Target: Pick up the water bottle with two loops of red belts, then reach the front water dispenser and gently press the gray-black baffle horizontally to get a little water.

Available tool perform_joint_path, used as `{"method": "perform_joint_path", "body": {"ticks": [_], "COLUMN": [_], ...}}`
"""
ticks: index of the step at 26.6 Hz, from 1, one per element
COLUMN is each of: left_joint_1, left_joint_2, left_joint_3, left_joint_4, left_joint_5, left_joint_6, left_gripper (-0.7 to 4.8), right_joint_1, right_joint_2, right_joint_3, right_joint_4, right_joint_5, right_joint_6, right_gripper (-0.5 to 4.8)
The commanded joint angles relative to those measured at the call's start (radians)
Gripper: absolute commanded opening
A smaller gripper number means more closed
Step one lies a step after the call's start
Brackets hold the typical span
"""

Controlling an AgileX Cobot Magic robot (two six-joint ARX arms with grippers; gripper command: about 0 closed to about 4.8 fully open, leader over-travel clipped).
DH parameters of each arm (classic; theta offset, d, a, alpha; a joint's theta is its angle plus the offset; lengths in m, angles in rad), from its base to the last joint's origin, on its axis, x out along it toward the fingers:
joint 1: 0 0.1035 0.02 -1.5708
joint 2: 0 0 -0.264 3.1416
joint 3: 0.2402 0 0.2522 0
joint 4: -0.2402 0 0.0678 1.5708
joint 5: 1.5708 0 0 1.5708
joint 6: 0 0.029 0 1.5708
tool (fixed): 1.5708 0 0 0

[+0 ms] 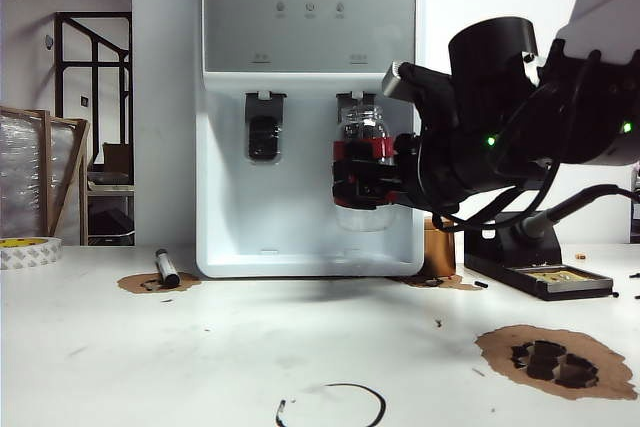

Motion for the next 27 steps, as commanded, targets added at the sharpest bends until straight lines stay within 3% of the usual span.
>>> {"method": "perform_joint_path", "body": {"ticks": [1, 15, 20, 23, 27], "left_joint_1": [0.001, 0.002, 0.002, 0.002, 0.002], "left_joint_2": [0.002, 0.002, 0.002, 0.002, 0.002], "left_joint_3": [0.005, 0.004, 0.004, 0.004, 0.004], "left_joint_4": [0.011, -0.003, -0.004, -0.004, -0.008], "left_joint_5": [0.003, 0.003, 0.003, 0.003, 0.006], "left_joint_6": [0.004, 0.004, 0.004, 0.004, 0.004], "left_gripper": [3.74, 3.74, 3.74, 3.74, 3.74], "right_joint_1": [0.0, 0.061, 0.095, 0.143, 0.208], "right_joint_2": [-0.004, -0.129, -0.177, -0.181, -0.18], "right_joint_3": [0.008, -0.08, -0.189, -0.228, -0.233], "right_joint_4": [0.034, 0.041, 0.15, 0.192, 0.224], "right_joint_5": [0.005, 0.057, 0.057, 0.048, -0.068], "right_joint_6": [0.006, 0.003, 0.018, 0.033, 0.033], "right_gripper": [1.59, 1.6, 1.6, 1.61, 1.61]}}
